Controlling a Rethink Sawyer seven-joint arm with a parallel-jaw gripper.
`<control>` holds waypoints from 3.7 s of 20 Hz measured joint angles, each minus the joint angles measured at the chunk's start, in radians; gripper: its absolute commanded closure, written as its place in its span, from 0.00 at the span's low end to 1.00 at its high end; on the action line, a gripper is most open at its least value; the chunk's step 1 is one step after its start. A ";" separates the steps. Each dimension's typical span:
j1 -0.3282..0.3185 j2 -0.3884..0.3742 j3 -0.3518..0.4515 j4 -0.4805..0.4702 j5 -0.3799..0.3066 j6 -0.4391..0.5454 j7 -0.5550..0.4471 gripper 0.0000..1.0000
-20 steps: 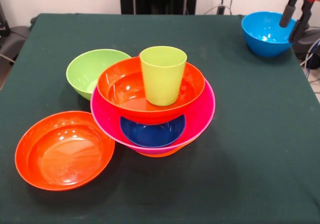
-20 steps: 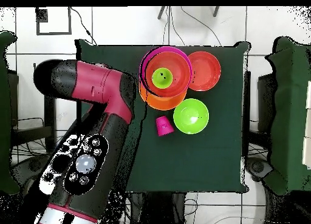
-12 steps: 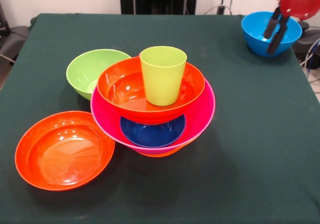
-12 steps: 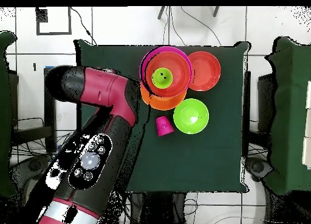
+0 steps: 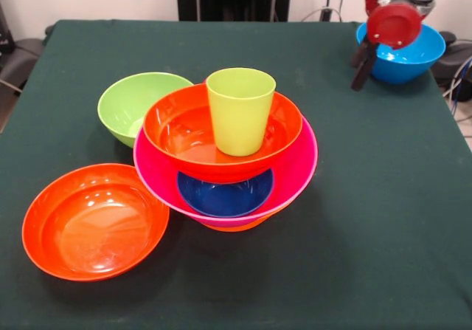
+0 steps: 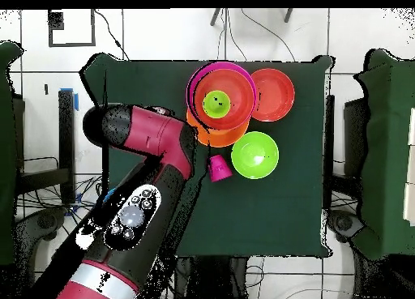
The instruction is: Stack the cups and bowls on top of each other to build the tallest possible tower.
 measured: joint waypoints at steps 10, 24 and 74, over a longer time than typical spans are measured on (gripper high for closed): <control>0.023 0.018 -0.017 0.022 0.000 0.000 0.000 0.00; 0.073 0.029 -0.051 0.022 0.000 0.000 0.000 0.00; -0.071 -0.149 0.273 0.066 0.338 -0.037 0.000 0.00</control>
